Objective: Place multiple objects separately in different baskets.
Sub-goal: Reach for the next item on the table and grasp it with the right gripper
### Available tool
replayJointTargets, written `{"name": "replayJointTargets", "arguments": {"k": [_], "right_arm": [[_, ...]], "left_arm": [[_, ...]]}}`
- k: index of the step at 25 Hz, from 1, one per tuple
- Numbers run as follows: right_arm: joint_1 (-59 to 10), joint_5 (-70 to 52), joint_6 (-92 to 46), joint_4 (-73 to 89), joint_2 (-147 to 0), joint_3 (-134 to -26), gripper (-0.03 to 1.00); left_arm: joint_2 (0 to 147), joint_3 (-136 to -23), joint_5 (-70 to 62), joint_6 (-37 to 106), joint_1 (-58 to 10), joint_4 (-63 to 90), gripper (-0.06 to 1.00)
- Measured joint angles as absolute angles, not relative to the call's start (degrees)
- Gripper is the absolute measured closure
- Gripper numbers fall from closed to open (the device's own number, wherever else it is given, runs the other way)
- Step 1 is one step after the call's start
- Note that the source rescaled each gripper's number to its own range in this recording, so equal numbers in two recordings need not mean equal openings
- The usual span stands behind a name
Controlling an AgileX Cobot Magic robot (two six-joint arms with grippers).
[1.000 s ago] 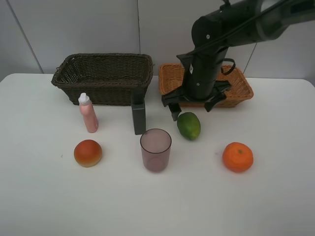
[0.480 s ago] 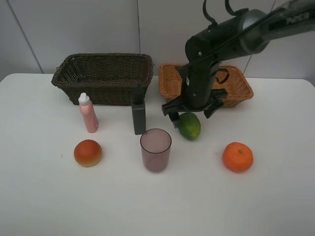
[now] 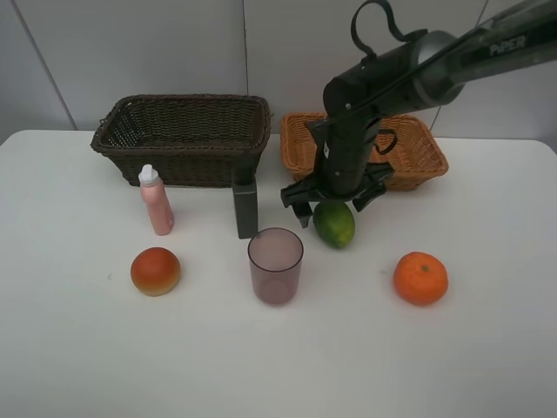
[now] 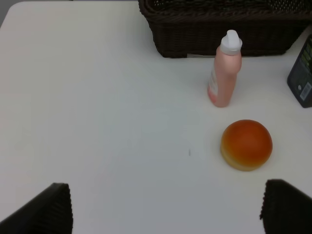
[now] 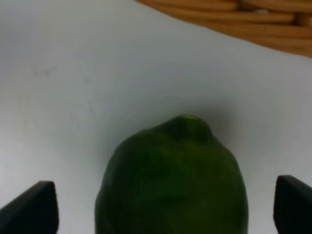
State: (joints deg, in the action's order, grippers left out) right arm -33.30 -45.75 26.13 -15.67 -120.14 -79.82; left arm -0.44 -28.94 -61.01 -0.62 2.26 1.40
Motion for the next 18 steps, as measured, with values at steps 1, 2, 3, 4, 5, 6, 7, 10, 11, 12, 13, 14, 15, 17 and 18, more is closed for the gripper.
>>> {"name": "replayJointTargets", "arguments": {"k": [1, 2, 3, 4, 5, 6, 7, 10, 11, 12, 13, 14, 15, 17, 18], "right_arm": [[-33.3, -45.68, 26.13, -15.67, -120.45, -79.82, 0.03], [-33.3, -45.68, 26.17, -15.67, -120.86, -79.82, 0.03], [-33.3, -45.68, 26.17, -15.67, -121.33, -79.82, 0.03], [-33.3, -45.68, 26.17, -15.67, -121.64, -79.82, 0.03], [-33.3, -45.68, 26.17, -15.67, -121.89, -79.82, 0.03], [-33.3, -45.45, 26.17, -15.67, -122.16, -79.82, 0.03], [-33.3, -45.31, 26.17, -15.67, -122.39, -79.82, 0.03], [-33.3, -45.19, 26.17, -15.67, -123.31, -79.82, 0.03], [-33.3, -45.17, 26.17, -15.67, -123.65, -79.82, 0.03], [-33.3, -45.17, 26.23, -15.61, -123.9, -79.82, 0.03], [-33.3, -45.03, 26.23, -15.67, -123.98, -79.82, 0.03], [-33.3, -44.98, 26.23, -15.67, -124.05, -79.82, 0.03], [-33.3, -44.92, 26.23, -15.72, -124.05, -79.82, 0.03], [-33.3, -44.86, 26.23, -15.85, -124.05, -79.82, 0.04], [-33.3, -44.86, 26.23, -15.88, -124.05, -79.82, 0.06]], "left_arm": [[-0.44, -28.94, -61.01, -0.62, 2.26, 1.4, -0.06], [-0.44, -28.94, -61.01, -0.62, 2.26, 1.4, -0.06], [-0.44, -28.94, -61.01, -0.62, 2.26, 1.4, -0.06], [-0.44, -28.94, -61.01, -0.62, 2.26, 1.4, -0.06], [-0.44, -28.94, -61.01, -0.62, 2.26, 1.4, -0.06], [-0.44, -28.94, -61.01, -0.62, 2.26, 1.4, -0.06], [-0.44, -28.94, -61.01, -0.62, 2.26, 1.4, -0.06], [-0.44, -28.94, -61.01, -0.62, 2.26, 1.4, -0.06], [-0.44, -28.94, -61.01, -0.62, 2.26, 1.4, -0.06], [-0.44, -28.94, -61.01, -0.62, 2.26, 1.4, -0.06], [-0.44, -28.94, -61.01, -0.62, 2.26, 1.4, -0.06], [-0.44, -28.94, -61.01, -0.62, 2.26, 1.4, -0.06], [-0.44, -28.94, -61.01, -0.62, 2.26, 1.4, -0.06], [-0.44, -28.94, -61.01, -0.62, 2.26, 1.4, -0.06], [-0.44, -28.94, -61.01, -0.62, 2.26, 1.4, -0.06]]}}
